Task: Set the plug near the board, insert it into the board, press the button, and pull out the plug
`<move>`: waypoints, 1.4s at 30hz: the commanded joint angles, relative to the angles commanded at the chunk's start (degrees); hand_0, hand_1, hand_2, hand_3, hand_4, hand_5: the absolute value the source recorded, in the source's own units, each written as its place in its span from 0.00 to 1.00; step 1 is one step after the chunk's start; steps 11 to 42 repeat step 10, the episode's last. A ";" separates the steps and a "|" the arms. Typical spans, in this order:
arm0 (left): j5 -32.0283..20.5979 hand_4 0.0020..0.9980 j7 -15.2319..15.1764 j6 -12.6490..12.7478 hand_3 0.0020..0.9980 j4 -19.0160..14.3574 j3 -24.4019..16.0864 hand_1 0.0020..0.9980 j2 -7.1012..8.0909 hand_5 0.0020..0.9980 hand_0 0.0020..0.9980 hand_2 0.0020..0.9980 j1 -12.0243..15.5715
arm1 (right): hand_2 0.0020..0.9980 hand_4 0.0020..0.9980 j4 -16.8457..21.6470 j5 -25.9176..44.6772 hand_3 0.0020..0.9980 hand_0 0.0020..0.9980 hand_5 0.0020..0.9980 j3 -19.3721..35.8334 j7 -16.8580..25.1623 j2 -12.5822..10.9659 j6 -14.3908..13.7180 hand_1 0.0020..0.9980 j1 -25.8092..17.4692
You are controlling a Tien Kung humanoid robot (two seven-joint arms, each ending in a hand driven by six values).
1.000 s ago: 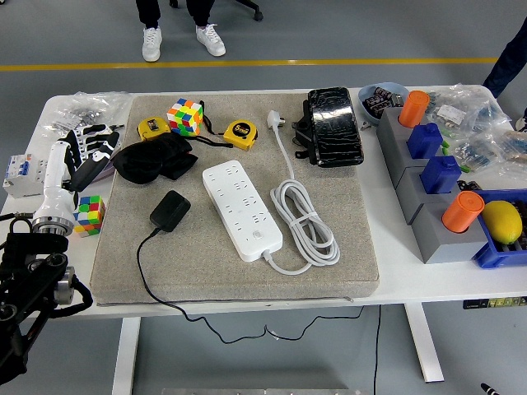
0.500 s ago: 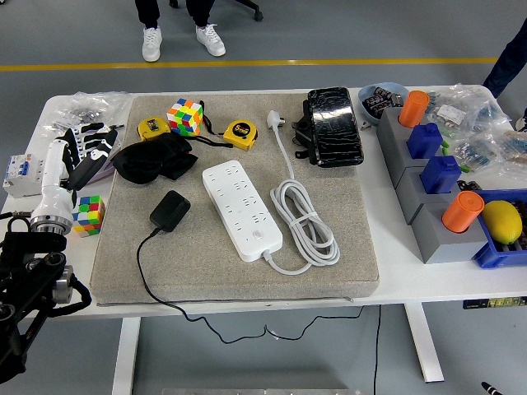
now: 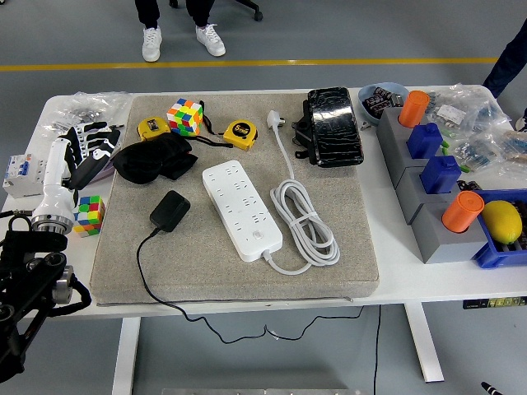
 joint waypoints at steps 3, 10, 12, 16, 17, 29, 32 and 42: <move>-0.14 0.88 0.03 -0.02 0.67 -0.12 0.06 0.65 0.07 0.55 0.60 0.63 -0.06 | 0.60 0.92 0.00 0.10 0.54 0.57 0.47 -0.39 -0.03 -0.15 0.02 0.64 0.24; -1.06 0.88 -0.09 -0.07 0.67 -0.29 0.43 0.65 0.28 0.55 0.60 0.63 -0.34 | 0.61 0.92 0.02 0.34 0.54 0.57 0.47 -1.43 -0.04 -0.34 -0.01 0.64 0.75; -1.06 0.88 -0.09 -0.07 0.67 -0.29 0.43 0.65 0.28 0.55 0.60 0.63 -0.34 | 0.61 0.92 0.02 0.34 0.54 0.57 0.47 -1.43 -0.04 -0.34 -0.01 0.64 0.75; -1.06 0.88 -0.09 -0.07 0.67 -0.29 0.43 0.65 0.28 0.55 0.60 0.63 -0.34 | 0.61 0.92 0.02 0.34 0.54 0.57 0.47 -1.43 -0.04 -0.34 -0.01 0.64 0.75; -1.06 0.88 -0.09 -0.07 0.67 -0.29 0.43 0.65 0.28 0.55 0.60 0.63 -0.34 | 0.61 0.92 0.02 0.34 0.54 0.57 0.47 -1.43 -0.04 -0.34 -0.01 0.64 0.75; -1.06 0.88 -0.09 -0.07 0.67 -0.29 0.43 0.65 0.28 0.55 0.60 0.63 -0.34 | 0.61 0.92 0.02 0.34 0.54 0.57 0.47 -1.43 -0.04 -0.34 -0.01 0.64 0.75; -1.06 0.88 -0.09 -0.07 0.67 -0.29 0.43 0.65 0.28 0.55 0.60 0.63 -0.34 | 0.61 0.92 0.02 0.34 0.54 0.57 0.47 -1.43 -0.04 -0.34 -0.01 0.64 0.75; -1.06 0.88 -0.09 -0.07 0.67 -0.29 0.43 0.65 0.28 0.55 0.60 0.63 -0.34 | 0.61 0.92 0.02 0.34 0.54 0.57 0.47 -1.43 -0.04 -0.34 -0.01 0.64 0.75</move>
